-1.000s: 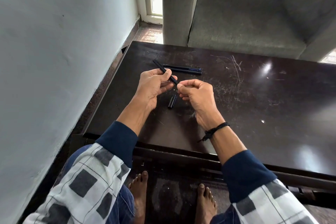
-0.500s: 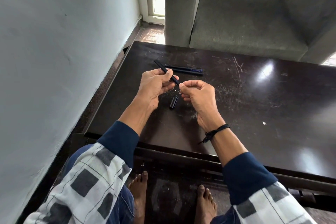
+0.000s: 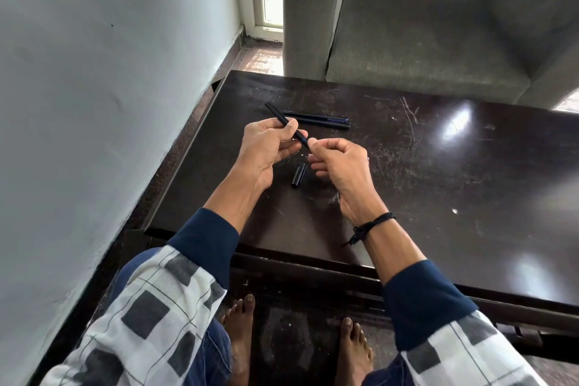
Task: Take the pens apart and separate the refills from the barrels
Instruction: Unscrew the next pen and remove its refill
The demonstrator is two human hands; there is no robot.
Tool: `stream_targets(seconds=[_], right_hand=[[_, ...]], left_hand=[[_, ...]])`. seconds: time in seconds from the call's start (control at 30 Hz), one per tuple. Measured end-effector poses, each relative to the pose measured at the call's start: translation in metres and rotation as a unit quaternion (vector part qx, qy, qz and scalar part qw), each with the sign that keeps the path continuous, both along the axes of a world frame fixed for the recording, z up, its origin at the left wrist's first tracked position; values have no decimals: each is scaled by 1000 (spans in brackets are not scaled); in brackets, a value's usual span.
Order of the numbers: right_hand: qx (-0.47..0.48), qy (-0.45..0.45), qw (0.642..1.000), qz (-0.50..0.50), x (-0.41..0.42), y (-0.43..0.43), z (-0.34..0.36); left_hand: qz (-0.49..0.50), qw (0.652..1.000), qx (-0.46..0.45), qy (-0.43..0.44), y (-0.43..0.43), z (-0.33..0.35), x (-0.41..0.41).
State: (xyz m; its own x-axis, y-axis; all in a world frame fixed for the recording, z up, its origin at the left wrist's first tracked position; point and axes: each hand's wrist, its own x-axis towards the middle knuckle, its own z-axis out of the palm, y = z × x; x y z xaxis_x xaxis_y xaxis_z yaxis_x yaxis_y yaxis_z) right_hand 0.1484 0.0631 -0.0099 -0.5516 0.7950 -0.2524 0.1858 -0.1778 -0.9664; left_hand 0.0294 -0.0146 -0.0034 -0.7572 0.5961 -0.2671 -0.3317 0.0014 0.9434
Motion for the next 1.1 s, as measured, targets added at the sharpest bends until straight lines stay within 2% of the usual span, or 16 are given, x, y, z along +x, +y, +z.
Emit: stream_targets(seconds=[0.1,0.3,0.53,0.73,1.1], right_hand=[[-20,0,1000,10,-1,0,0],[19,15,1000,4,2,-1,2],[-22,3,1000,9,0,-1,2],[16,14,1000,0,1,0,2],[0,5,1000,12,1,0,4]], left_hand=[[5,1000,-1,0,0,1,0],[8,1000,-1,-3,0,1,1],[12,1000,2,-1,-1,2,0],[15,1000,1,-6,-1,4,1],[18,1000,-1,-1,-1,4,2]])
